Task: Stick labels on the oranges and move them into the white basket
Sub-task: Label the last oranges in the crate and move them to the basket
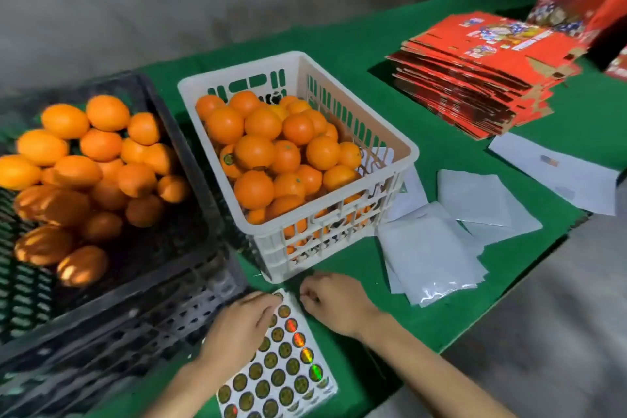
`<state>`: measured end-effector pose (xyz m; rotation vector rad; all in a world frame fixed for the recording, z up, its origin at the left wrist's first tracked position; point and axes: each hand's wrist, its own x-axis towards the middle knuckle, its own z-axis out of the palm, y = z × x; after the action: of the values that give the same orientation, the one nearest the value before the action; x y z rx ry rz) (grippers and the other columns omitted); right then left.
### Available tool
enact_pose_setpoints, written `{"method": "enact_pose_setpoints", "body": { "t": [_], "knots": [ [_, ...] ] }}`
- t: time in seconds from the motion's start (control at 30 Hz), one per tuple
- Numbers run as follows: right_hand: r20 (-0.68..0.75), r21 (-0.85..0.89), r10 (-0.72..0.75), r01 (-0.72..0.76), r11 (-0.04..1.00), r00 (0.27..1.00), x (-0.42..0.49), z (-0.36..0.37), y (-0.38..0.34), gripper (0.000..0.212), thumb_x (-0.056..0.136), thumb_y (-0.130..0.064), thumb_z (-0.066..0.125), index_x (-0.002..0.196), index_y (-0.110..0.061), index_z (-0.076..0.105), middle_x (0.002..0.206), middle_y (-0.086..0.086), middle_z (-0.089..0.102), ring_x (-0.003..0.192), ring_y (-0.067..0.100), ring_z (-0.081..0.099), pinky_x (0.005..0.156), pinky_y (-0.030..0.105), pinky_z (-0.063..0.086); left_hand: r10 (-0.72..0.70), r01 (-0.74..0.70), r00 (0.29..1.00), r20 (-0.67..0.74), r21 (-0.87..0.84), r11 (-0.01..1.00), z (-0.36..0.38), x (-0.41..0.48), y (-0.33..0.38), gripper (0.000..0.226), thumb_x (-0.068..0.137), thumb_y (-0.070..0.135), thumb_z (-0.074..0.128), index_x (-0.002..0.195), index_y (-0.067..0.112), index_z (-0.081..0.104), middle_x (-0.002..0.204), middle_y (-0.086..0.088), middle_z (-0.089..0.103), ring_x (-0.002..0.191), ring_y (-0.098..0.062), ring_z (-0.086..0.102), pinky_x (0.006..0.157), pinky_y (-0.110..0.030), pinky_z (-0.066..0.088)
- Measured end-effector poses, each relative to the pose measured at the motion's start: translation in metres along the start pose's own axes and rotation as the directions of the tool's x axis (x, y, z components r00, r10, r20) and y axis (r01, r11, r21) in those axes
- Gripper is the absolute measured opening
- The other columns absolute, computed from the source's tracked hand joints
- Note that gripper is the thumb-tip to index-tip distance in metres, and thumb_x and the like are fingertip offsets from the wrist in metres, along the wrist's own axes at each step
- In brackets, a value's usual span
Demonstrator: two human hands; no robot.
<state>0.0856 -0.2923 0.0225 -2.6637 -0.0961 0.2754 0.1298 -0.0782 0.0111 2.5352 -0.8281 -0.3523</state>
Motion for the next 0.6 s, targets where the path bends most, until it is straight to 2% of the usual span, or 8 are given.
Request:
{"method": "enact_pose_setpoints", "body": {
  "t": [0.07, 0.13, 0.2, 0.27, 0.33, 0.43, 0.6],
  "knots": [
    [0.030, -0.006, -0.048, 0.048, 0.999, 0.998, 0.003, 0.016, -0.018, 0.024, 0.098, -0.037, 0.050, 0.100, -0.017, 0.063, 0.100, 0.001, 0.057, 0.099, 0.025, 0.057, 0.073, 0.034, 0.048, -0.088, 0.089, 0.996, -0.004, 0.043, 0.995, -0.005, -0.030, -0.021, 0.026, 0.102, 0.028, 0.051, 0.123, 0.033, 0.064, 0.121, 0.017, 0.064, 0.101, -0.011, 0.066, 0.082, -0.032, 0.052],
    [0.075, -0.066, -0.092, 0.097, 0.993, 0.993, 0.006, 0.029, -0.030, 0.033, 0.097, -0.044, 0.054, 0.117, -0.019, 0.063, 0.114, 0.001, 0.055, 0.115, 0.024, 0.051, 0.086, 0.034, 0.046, -0.148, 0.146, 0.989, 0.015, 0.111, 0.983, -0.005, -0.056, -0.034, 0.030, 0.102, 0.037, 0.048, 0.129, 0.037, 0.059, 0.130, 0.019, 0.057, 0.105, -0.009, 0.064, 0.084, -0.031, 0.053],
    [0.124, -0.137, -0.122, 0.139, 0.981, 0.985, 0.010, 0.040, -0.037, 0.054, 0.095, -0.052, 0.056, 0.139, -0.019, 0.054, 0.142, 0.003, 0.047, 0.134, 0.023, 0.040, 0.106, 0.034, 0.036, -0.194, 0.192, 0.981, 0.000, 0.148, 0.970, 0.000, -0.076, -0.044, 0.042, 0.099, 0.050, 0.046, 0.138, 0.037, 0.052, 0.143, 0.021, 0.046, 0.123, -0.007, 0.053, 0.096, -0.027, 0.049],
    [0.162, -0.190, -0.122, 0.152, 0.970, 0.979, 0.015, 0.047, -0.044, 0.070, 0.093, -0.057, 0.056, 0.151, -0.019, 0.041, 0.158, 0.001, 0.031, 0.145, 0.021, 0.027, 0.117, 0.036, 0.024, -0.266, 0.268, 0.963, -0.037, 0.142, 0.953, 0.004, -0.087, -0.051, 0.059, 0.096, 0.063, 0.041, 0.147, 0.033, 0.041, 0.152, 0.019, 0.036, 0.136, -0.008, 0.040, 0.108, -0.026, 0.041],
    [0.177, -0.218, -0.116, 0.154, 0.964, 0.977, 0.020, 0.050, -0.048, 0.077, 0.092, -0.060, 0.054, 0.155, -0.020, 0.033, 0.163, -0.001, 0.023, 0.147, 0.020, 0.021, 0.118, 0.037, 0.019, -0.327, 0.334, 0.942, -0.072, 0.126, 0.934, 0.007, -0.092, -0.056, 0.071, 0.094, 0.069, 0.037, 0.152, 0.028, 0.034, 0.155, 0.014, 0.033, 0.141, -0.010, 0.035, 0.114, -0.027, 0.035],
    [0.220, -0.254, -0.100, 0.156, 0.955, 0.970, 0.024, 0.049, -0.050, 0.081, 0.090, -0.063, 0.053, 0.155, -0.021, 0.032, 0.163, -0.002, 0.023, 0.147, 0.020, 0.020, 0.117, 0.037, 0.016, -0.367, 0.373, 0.928, -0.066, 0.107, 0.922, 0.011, -0.094, -0.057, 0.077, 0.094, 0.070, 0.037, 0.155, 0.024, 0.031, 0.157, 0.009, 0.034, 0.143, -0.014, 0.033, 0.119, -0.031, 0.029],
    [0.229, -0.271, -0.098, 0.161, 0.949, 0.968, 0.030, 0.045, -0.050, 0.088, 0.083, -0.068, 0.056, 0.155, -0.022, 0.032, 0.157, -0.003, 0.031, 0.143, 0.021, 0.026, 0.115, 0.035, 0.020, -0.420, 0.418, 0.906, -0.053, -0.056, 0.907, 0.011, -0.092, -0.052, 0.076, 0.092, 0.061, 0.053, 0.153, 0.019, 0.033, 0.153, 0.007, 0.037, 0.139, -0.014, 0.040, 0.115, -0.030, 0.035]
  ]
}}
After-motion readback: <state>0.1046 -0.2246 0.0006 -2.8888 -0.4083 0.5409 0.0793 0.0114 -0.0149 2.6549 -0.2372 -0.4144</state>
